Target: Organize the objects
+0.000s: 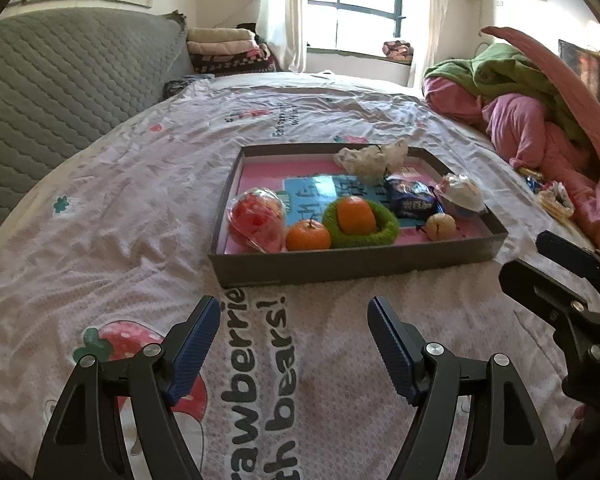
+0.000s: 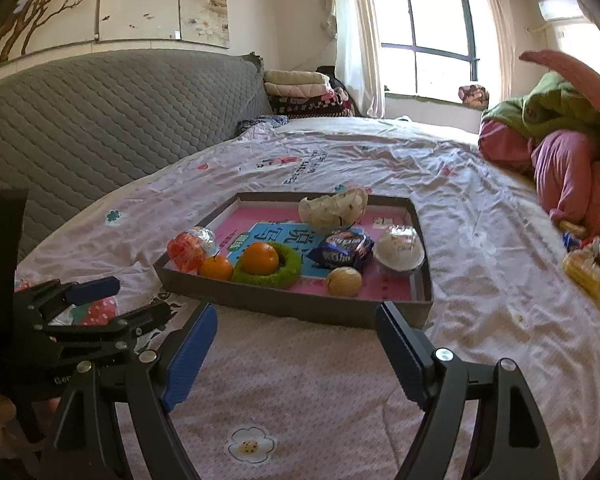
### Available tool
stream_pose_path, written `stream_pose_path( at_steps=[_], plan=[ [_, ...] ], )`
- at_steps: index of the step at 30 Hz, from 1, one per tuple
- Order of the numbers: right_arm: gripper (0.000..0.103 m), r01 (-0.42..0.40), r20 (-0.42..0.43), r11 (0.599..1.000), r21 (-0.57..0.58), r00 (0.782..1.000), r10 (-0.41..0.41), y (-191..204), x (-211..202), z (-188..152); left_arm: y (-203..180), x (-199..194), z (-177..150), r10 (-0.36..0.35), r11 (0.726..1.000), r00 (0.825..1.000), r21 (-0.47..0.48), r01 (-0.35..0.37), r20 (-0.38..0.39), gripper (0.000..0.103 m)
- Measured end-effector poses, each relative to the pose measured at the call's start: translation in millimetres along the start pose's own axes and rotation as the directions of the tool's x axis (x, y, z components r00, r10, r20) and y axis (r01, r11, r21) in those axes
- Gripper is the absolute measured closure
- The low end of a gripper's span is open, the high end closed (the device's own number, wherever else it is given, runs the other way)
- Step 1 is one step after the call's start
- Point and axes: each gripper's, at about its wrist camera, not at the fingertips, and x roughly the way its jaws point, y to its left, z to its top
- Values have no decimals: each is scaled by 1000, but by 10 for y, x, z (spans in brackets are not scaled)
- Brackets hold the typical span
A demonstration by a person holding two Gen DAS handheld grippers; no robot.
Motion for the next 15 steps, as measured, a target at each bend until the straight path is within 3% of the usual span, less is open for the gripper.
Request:
stream_pose_path(
  at_steps=[15],
  plan=[
    [22,23,-40,1000,-6,999,-23,-33,96,-261,-33,158,-185,-39,999,999,-7,39,1,26]
  ],
)
